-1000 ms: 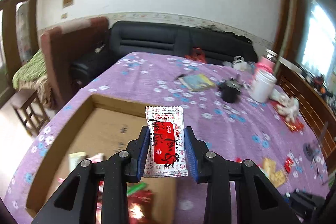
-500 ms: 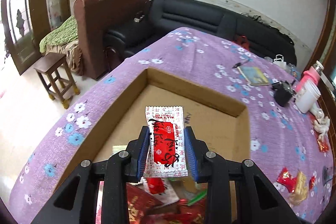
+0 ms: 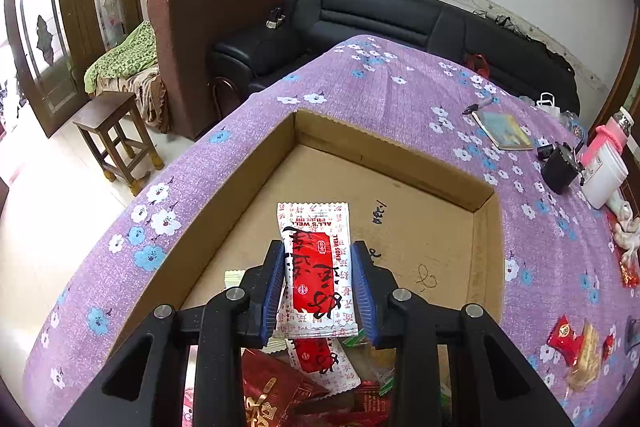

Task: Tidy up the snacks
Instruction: 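Carry the green candy and white-red packet over the cardboard tray with both grippers, then open both grippers to drop the green candy and white-red packet into the tray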

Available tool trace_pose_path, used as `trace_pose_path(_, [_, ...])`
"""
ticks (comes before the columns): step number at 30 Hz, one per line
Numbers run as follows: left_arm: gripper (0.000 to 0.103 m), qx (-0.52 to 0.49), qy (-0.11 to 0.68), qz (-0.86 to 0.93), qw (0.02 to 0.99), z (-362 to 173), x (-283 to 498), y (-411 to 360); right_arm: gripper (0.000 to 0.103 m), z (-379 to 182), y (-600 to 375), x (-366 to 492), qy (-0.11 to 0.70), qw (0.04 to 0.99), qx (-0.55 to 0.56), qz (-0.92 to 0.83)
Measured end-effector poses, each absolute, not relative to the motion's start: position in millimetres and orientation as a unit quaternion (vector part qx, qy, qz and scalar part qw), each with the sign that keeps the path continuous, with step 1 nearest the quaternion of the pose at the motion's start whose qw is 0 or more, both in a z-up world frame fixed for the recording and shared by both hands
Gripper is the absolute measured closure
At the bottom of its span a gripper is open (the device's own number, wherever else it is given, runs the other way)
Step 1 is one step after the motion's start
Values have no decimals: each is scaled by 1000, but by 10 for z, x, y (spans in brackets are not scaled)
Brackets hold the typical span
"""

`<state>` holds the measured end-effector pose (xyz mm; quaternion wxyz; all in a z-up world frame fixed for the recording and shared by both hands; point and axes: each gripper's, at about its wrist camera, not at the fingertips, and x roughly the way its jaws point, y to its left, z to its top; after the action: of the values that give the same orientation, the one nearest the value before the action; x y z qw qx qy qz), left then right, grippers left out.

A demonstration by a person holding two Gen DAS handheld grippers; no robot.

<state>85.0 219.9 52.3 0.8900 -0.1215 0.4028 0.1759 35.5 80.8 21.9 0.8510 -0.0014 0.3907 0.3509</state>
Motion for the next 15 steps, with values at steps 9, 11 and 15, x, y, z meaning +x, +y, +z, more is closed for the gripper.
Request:
trace_pose_path(9, [67, -122, 407, 181, 887, 503, 883, 2196, 80, 214, 808, 315, 379, 856, -24, 350])
trace_pose_path(11, [63, -124, 406, 182, 887, 509, 881, 2196, 78, 229, 803, 314, 375, 859, -26, 348])
trace_pose_path(15, [61, -125, 394, 183, 892, 562, 837, 2191, 74, 302, 742, 276, 364, 865, -18, 345])
